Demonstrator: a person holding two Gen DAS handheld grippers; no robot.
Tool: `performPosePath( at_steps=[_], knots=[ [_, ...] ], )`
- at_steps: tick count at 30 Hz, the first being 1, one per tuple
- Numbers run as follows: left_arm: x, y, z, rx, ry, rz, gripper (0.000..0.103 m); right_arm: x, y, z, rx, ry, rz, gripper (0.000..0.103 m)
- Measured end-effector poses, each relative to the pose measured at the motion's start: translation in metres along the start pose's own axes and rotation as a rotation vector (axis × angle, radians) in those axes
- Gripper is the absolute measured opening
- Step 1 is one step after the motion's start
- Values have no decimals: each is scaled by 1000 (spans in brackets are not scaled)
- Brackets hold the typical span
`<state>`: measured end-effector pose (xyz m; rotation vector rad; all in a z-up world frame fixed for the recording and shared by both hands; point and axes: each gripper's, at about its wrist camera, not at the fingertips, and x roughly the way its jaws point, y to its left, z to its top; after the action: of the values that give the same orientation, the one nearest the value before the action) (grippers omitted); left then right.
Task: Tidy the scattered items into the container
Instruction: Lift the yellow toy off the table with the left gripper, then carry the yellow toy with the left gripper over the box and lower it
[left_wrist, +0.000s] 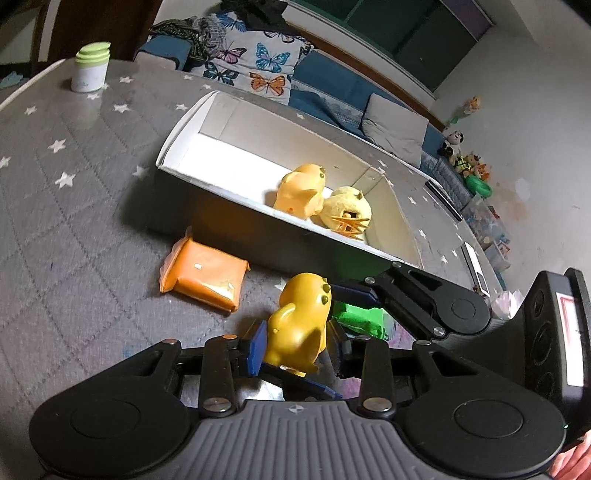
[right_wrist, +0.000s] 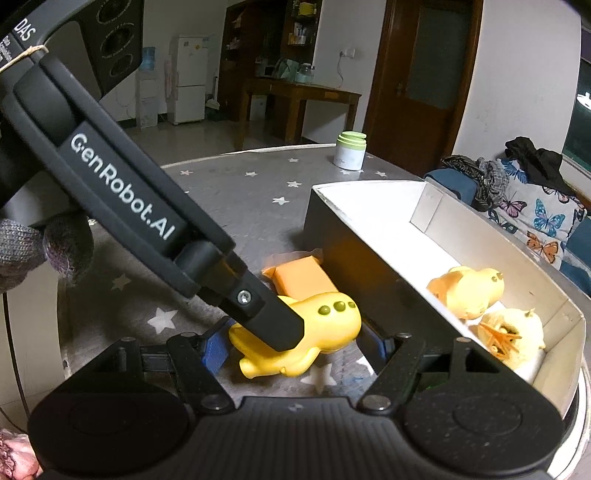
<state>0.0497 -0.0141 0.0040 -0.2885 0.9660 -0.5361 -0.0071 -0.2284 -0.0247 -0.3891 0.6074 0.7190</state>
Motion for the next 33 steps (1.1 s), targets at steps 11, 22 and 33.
performPosePath(
  at_steps=[11,22,33],
  knots=[
    [6,-13,7,84,2,45,39,-3,-3,14,-62,-20,-48,73],
    [14,-10,67,84,-19,5,38,-4,-25,44,-96,-50,-87,73],
    [58,17,139,8,45,-58,38,47,-98,85,-50,33,-34,73]
  ],
)
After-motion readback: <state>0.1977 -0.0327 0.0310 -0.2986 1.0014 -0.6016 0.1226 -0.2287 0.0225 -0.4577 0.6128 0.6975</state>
